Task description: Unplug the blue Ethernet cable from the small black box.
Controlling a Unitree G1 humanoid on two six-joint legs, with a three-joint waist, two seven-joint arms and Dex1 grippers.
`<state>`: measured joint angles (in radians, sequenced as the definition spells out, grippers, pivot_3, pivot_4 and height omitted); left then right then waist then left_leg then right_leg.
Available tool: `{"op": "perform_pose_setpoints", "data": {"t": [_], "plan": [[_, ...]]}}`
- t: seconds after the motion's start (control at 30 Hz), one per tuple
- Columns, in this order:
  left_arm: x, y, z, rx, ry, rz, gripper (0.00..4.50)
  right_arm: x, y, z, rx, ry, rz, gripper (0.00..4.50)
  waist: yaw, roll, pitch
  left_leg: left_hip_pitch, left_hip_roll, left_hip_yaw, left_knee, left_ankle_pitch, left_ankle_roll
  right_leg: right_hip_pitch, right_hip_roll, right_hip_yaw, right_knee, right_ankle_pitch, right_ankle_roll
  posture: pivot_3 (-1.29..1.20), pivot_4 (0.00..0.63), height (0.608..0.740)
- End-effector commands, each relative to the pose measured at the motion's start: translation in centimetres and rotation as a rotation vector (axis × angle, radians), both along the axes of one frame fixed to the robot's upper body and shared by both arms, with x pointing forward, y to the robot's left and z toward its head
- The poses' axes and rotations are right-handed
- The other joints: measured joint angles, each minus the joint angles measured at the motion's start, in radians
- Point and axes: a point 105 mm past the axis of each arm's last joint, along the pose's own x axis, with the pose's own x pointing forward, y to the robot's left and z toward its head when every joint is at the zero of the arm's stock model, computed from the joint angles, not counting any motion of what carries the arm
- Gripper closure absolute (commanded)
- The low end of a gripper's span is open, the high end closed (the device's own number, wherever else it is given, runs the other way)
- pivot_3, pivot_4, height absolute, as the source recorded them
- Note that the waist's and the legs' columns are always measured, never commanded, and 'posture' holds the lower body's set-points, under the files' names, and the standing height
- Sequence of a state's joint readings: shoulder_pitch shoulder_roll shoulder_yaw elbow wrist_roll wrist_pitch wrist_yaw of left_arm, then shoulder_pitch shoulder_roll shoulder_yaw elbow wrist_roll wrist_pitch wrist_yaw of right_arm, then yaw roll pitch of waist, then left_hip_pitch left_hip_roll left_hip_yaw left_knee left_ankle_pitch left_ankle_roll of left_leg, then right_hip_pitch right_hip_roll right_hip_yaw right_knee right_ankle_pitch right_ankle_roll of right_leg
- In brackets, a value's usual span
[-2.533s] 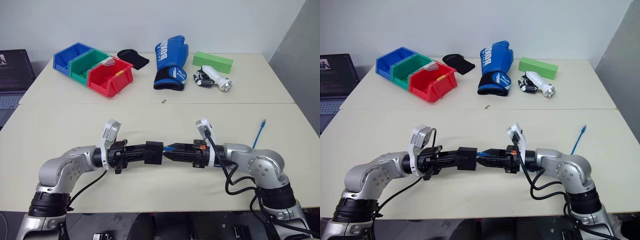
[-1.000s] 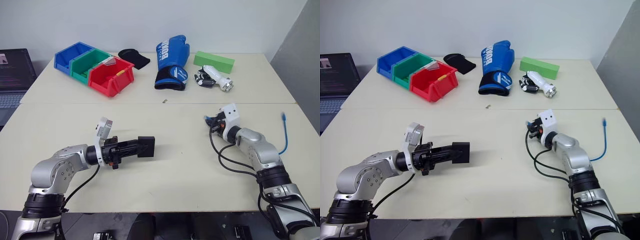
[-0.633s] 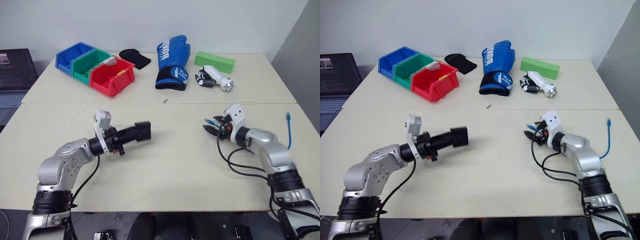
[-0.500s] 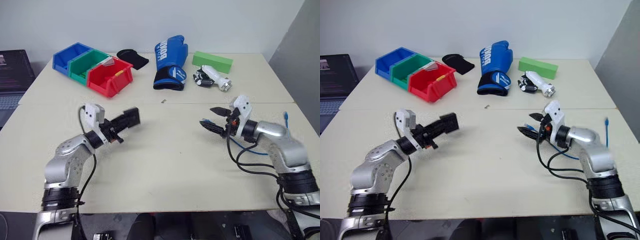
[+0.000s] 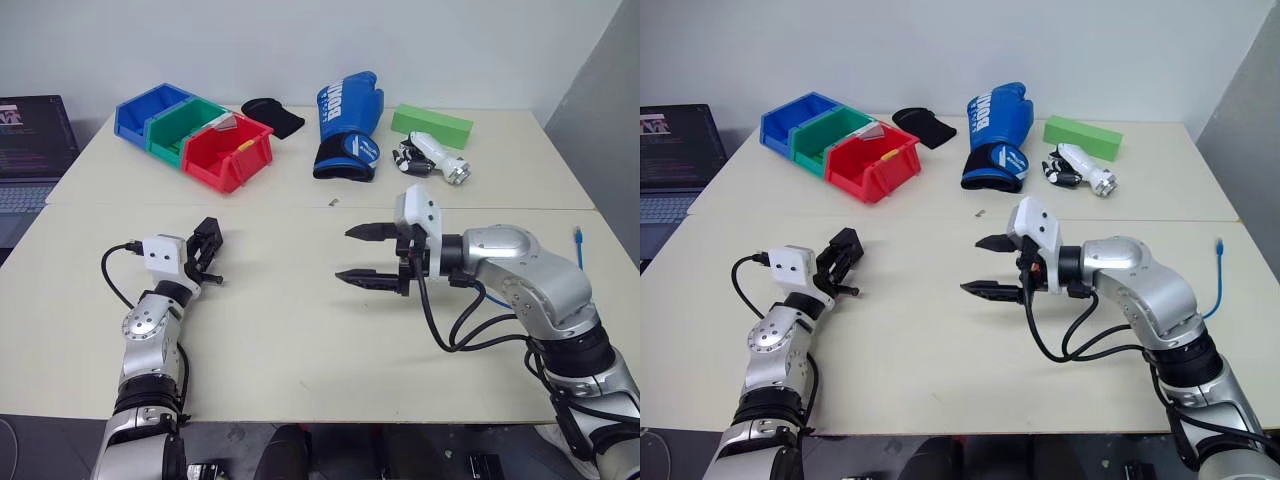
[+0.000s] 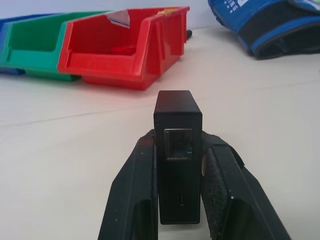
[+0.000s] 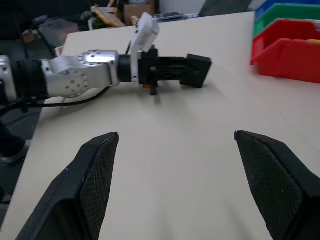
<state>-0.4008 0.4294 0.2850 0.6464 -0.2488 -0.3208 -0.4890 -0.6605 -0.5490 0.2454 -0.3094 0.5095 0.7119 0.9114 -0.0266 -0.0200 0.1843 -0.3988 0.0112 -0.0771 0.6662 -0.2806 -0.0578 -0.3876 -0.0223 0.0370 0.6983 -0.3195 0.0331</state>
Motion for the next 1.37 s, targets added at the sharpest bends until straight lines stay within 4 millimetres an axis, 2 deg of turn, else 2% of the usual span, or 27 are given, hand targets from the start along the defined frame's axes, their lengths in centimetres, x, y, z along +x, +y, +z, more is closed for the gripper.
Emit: {"op": "perform_pose_setpoints", "data": {"t": [0.03, 0.23, 0.3, 0.33, 0.43, 0.57, 0.73, 0.87, 0.97, 1.1, 1.37], "plan": [[-0.5, 0.9, -1.2, -0.045, 0.028, 0.019, 2.96, -0.2, 0.2, 0.6, -0.013, -0.043, 0.025, 0.58, -0.003, 0.000, 0.000, 0.000, 0.000, 0.000, 0.000, 0.000, 0.000, 0.000, 0.000, 0.000, 0.000, 0.000, 0.000, 0.00, 0.150, 0.740], [-1.3, 0.7, -1.8, -0.112, 0.028, -0.023, 1.87, -0.2, 0.2, 0.5, -0.014, -0.040, 0.024, 0.58, -0.006, 0.000, 0.000, 0.001, 0.001, 0.000, 0.000, 0.000, 0.000, 0.000, 0.001, 0.000, 0.001, 0.000, 0.000, 0.00, 0.150, 0.740], [-1.5, 0.7, -1.6, -0.106, 0.023, -0.025, 1.53, -0.2, 0.1, 0.5, -0.015, -0.039, 0.023, 0.58, -0.007, 0.000, 0.000, 0.001, 0.001, 0.000, 0.000, 0.000, 0.000, 0.000, 0.001, 0.000, 0.001, 0.000, 0.000, 0.00, 0.150, 0.740], [-1.7, 0.8, -1.5, -0.101, 0.027, -0.017, 1.20, -0.2, 0.1, 0.4, -0.016, -0.037, 0.021, 0.58, -0.007, 0.000, 0.000, 0.001, 0.001, 0.000, 0.000, 0.000, 0.000, 0.000, 0.000, 0.001, 0.001, 0.000, 0.000, 0.00, 0.150, 0.740], [-2.6, 0.7, -0.9, -0.065, 0.055, -0.033, 0.77, -0.3, -0.4, -0.1, -0.021, -0.027, -0.001, 0.58, -0.008, 0.000, 0.000, 0.001, 0.001, 0.000, 0.000, 0.000, 0.000, 0.000, 0.000, 0.001, 0.001, 0.000, 0.000, 0.00, 0.150, 0.740], [-4.4, -0.2, 0.1, 0.008, 0.121, -0.101, 0.77, 0.3, -1.7, -1.2, -0.022, -0.013, -0.092, 0.58, -0.008, 0.000, 0.000, 0.001, 0.002, 0.000, -0.001, 0.000, 0.000, -0.001, 0.000, 0.001, 0.001, 0.000, 0.000, 0.00, 0.150, 0.740], [-7.0, 0.5, 1.8, 0.114, 0.215, -0.133, 0.77, 0.6, -3.9, -2.0, -0.012, 0.017, -0.190, 0.58, -0.006, 0.000, 0.000, 0.001, 0.002, -0.001, -0.001, 0.000, 0.000, 0.000, -0.001, 0.002, 0.001, 0.000, 0.000, 0.00, 0.150, 0.740], [-8.2, 0.8, 3.6, 0.150, 0.264, -0.194, 0.77, 0.9, -5.4, -2.1, -0.013, 0.023, -0.243, 0.58, -0.005, 0.000, 0.000, 0.001, 0.002, -0.001, -0.001, 0.000, 0.000, 0.001, 0.001, 0.001, 0.001, 0.000, 0.000, 0.00, 0.150, 0.740], [-8.3, 2.0, 5.6, 0.190, 0.269, -0.202, 0.77, 1.1, -6.7, -1.9, -0.020, 0.025, -0.282, 0.58, -0.005, 0.000, 0.000, 0.001, 0.002, -0.002, -0.001, 0.000, 0.000, 0.001, 0.001, 0.001, 0.001, 0.000, 0.000, 0.00, 0.150, 0.740], [-8.6, 2.9, 7.2, 0.210, 0.292, -0.225, 0.77, 1.1, -8.0, -1.6, -0.034, 0.035, -0.298, 0.58, -0.005, 0.000, 0.000, 0.002, 0.002, 0.000, -0.002, 0.000, 0.000, 0.000, 0.002, 0.001, 0.001, 0.000, 0.000, 0.00, 0.150, 0.740], [-9.1, 2.4, 7.9, 0.204, 0.329, -0.303, 0.77, 1.4, -9.7, -1.3, -0.074, 0.058, -0.313, 0.58, -0.005, 0.000, 0.000, 0.002, 0.002, 0.000, -0.002, 0.000, 0.000, 0.000, 0.002, 0.001, 0.000, 0.000, 0.000, 0.00, 0.150, 0.740]]}}
